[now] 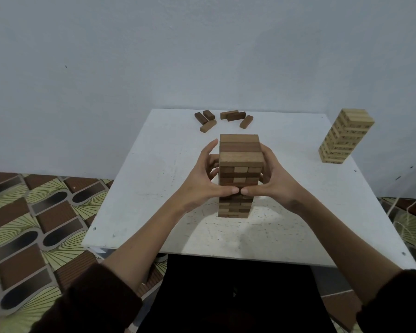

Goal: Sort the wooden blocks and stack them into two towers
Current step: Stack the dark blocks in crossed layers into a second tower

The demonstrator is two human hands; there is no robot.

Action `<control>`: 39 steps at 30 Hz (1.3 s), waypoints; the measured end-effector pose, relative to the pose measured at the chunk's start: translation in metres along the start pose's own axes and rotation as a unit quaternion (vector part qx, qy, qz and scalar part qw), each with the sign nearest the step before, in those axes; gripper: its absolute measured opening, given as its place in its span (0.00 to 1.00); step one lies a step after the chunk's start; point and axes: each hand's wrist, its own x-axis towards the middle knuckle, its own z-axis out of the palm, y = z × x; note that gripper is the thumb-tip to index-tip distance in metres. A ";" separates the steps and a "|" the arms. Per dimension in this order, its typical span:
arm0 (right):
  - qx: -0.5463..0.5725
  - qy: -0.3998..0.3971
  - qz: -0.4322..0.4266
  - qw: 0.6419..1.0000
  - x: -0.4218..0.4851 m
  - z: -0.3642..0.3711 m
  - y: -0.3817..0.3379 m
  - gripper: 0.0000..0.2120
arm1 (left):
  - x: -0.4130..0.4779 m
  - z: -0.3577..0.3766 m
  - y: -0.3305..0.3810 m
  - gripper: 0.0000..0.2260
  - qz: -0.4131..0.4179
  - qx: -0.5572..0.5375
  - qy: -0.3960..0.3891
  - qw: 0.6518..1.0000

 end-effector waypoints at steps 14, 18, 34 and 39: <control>0.004 -0.007 0.007 1.000 0.001 0.003 0.003 0.46 | -0.002 -0.002 -0.005 0.51 -0.012 0.012 -0.008 1.000; -0.001 -0.001 0.010 1.000 0.000 0.004 0.006 0.45 | -0.001 -0.002 -0.007 0.51 -0.017 0.013 -0.008 1.000; 0.003 -0.004 0.008 1.000 0.000 0.003 0.013 0.45 | -0.001 -0.001 -0.011 0.48 -0.025 0.001 -0.009 1.000; -0.008 -0.001 0.019 1.000 0.000 0.005 0.017 0.46 | -0.002 -0.001 -0.013 0.47 -0.023 0.007 -0.021 0.999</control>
